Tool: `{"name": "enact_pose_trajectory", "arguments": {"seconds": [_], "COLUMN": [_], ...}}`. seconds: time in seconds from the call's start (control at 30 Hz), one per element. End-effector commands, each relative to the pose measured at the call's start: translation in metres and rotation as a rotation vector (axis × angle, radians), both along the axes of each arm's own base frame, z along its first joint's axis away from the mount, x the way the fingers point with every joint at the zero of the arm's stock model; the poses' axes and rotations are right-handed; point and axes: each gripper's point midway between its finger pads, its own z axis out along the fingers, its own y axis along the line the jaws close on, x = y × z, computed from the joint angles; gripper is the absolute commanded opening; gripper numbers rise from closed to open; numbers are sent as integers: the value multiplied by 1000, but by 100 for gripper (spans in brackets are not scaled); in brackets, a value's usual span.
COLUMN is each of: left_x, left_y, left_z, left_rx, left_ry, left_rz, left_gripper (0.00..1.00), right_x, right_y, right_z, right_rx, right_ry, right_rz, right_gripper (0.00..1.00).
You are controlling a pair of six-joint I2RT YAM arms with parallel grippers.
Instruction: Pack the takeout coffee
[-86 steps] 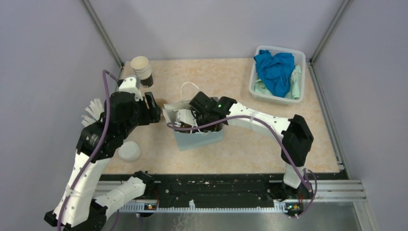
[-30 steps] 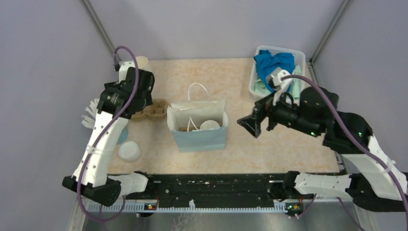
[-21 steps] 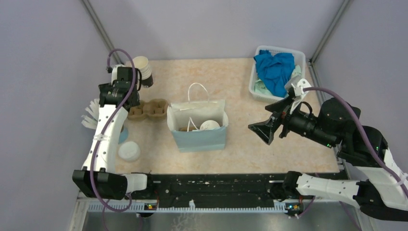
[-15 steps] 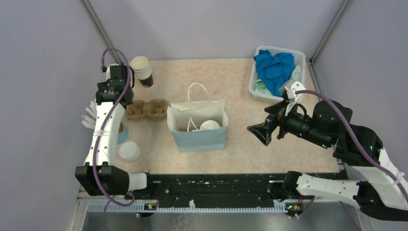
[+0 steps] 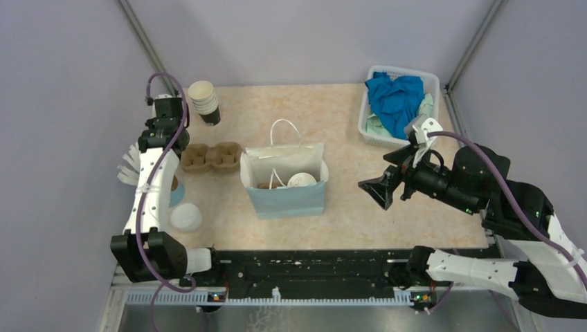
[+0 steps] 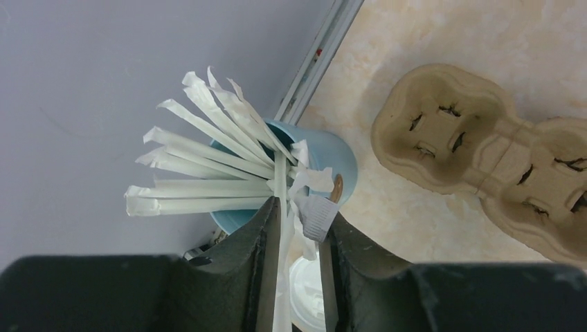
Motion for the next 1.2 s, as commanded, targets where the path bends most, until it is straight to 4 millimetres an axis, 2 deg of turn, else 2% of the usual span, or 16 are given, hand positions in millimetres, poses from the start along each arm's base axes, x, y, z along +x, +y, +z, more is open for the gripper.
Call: {"name": "enact_pose_trajectory", "arguments": {"seconds": [0.0,0.2,0.27,0.33,0.6,0.77,0.93,1.03,1.1,1.17], "left_x": [14,11,4,-5,-39,-38,-31,-25,-29,-38], "left_y": [11,14,16,19,23,14,-9,-44,-68,-86], "left_z": [23,39,46,55,98,137,179,207,224,233], "left_rx": [58,77,88,104,130,76,-31,-151,-217,-273], "left_ry": [-70,-90,-103,-120,-194,-314,-472,-580,-641,-666], "left_rz": [11,24,43,73,147,122,12,-175,-289,-371], "left_gripper": [31,12,9,1,0,0,0,0,0,0], "right_x": [-2,-4,-5,-4,-3,-2,-1,1,3,5], "right_y": [-4,-8,-7,-6,1,8,15,16,15,15], "right_z": [11,10,7,6,11,14,12,11,10,13], "right_rx": [41,55,52,49,41,29,5,-11,-23,-28], "right_ry": [5,39,45,49,40,37,37,31,24,11], "right_rz": [-19,-36,-35,-34,-16,7,31,31,23,21], "right_gripper": [99,99,99,99,99,99,99,99,99,99]}}
